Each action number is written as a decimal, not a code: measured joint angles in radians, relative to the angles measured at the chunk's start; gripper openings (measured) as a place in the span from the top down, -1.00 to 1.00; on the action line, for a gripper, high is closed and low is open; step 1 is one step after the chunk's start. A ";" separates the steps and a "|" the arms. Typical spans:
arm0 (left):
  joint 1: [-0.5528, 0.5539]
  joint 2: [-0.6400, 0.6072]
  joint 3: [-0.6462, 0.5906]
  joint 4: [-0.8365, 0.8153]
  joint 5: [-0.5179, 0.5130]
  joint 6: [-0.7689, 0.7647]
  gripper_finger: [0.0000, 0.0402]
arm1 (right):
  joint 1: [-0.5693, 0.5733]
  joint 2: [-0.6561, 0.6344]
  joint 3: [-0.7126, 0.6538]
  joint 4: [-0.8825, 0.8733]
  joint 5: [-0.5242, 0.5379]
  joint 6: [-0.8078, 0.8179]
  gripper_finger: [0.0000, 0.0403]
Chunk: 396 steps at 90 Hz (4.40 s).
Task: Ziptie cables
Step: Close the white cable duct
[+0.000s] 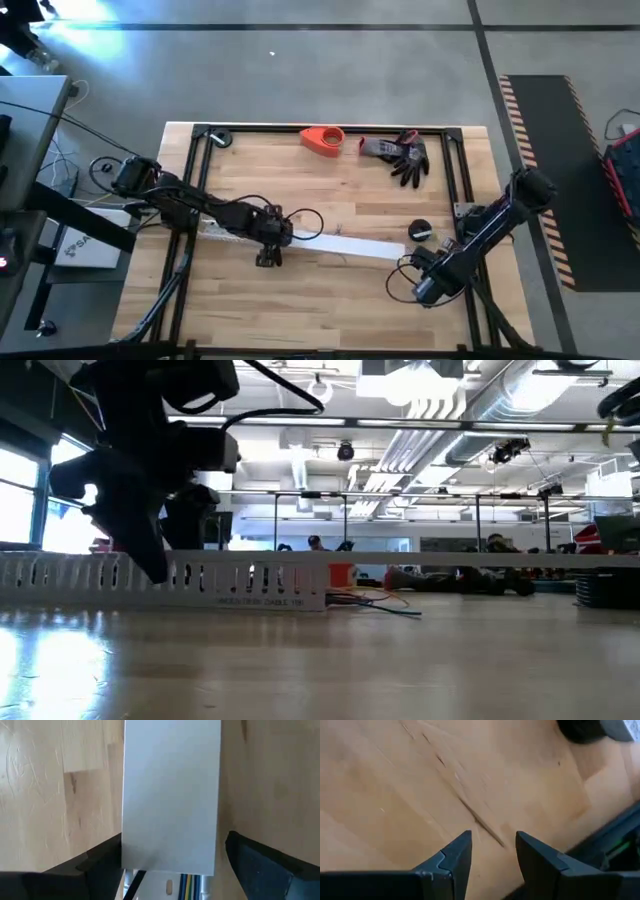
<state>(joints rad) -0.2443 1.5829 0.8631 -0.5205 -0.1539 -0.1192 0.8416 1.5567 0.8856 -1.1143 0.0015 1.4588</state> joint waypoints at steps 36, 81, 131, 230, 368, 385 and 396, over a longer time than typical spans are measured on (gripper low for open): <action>-0.031 0.001 0.000 0.071 0.011 0.018 -0.54 | -0.144 -0.001 0.000 0.165 0.242 -0.107 0.32; -0.029 0.001 0.104 -0.014 -0.071 0.035 -0.54 | -0.315 -0.001 0.001 0.306 0.251 -0.375 0.32; -0.101 -0.176 0.082 -0.383 -0.066 -0.246 -0.54 | -0.286 0.001 0.002 0.312 0.282 -0.338 0.32; -0.057 -0.242 -0.212 -0.075 -0.021 -0.132 -0.54 | -0.292 0.002 0.002 0.327 0.304 -0.387 0.32; -0.077 -0.114 -0.125 0.032 -0.089 -0.141 -0.03 | -0.370 -0.108 -0.133 0.453 0.252 -0.379 0.31; -0.066 -0.124 -0.083 -0.057 -0.027 -0.146 -0.19 | -0.350 -0.108 -0.135 0.446 0.265 -0.342 0.31; -0.063 -0.125 -0.049 -0.104 -0.039 -0.173 -0.27 | -0.344 -0.108 -0.134 0.449 0.275 -0.341 0.32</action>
<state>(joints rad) -0.3073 1.4583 0.8142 -0.6249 -0.1932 -0.2918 0.4980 1.4483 0.7517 -0.6651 0.2768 1.1175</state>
